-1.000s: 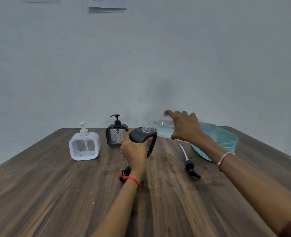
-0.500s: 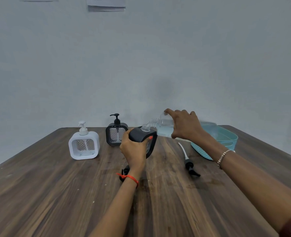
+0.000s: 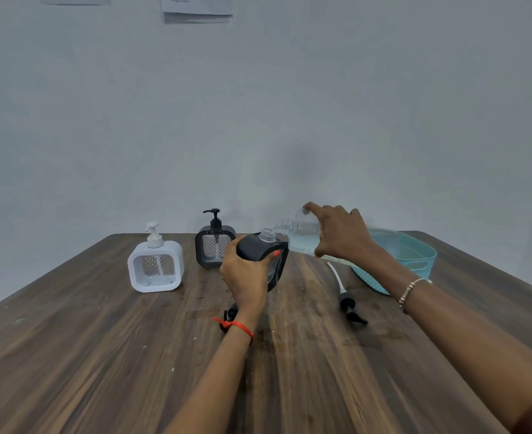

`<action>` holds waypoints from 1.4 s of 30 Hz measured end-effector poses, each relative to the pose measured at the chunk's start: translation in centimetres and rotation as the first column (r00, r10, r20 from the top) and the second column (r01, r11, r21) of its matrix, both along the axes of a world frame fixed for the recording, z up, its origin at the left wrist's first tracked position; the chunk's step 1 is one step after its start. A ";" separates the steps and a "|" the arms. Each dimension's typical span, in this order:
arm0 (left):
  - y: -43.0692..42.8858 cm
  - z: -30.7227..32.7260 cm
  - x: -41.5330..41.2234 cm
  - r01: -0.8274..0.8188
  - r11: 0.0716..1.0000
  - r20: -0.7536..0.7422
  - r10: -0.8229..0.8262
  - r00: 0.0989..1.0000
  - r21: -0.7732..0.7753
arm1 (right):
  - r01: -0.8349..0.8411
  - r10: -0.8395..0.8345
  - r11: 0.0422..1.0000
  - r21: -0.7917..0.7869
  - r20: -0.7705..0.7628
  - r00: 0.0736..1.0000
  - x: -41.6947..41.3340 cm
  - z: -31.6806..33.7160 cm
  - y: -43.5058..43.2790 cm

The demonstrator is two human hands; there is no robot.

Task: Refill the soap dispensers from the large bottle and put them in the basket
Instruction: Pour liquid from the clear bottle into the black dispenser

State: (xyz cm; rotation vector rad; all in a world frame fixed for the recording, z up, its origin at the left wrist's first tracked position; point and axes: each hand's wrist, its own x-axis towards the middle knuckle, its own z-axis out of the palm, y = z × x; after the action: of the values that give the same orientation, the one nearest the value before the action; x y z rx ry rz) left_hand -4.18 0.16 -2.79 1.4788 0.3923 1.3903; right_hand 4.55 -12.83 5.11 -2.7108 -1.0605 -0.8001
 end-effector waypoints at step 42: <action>0.0 0.4 -0.1 0.006 1.000 -0.022 -0.007 1.000 -0.018 | -0.019 0.019 0.999 -0.041 -0.006 1.000 -1.1 1.7 -0.1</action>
State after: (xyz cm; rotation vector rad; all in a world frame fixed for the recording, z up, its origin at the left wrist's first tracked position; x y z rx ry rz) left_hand -4.27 0.17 -2.35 1.4807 0.4129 1.3625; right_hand 3.42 -12.96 6.85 -2.7305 -1.1117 -0.7753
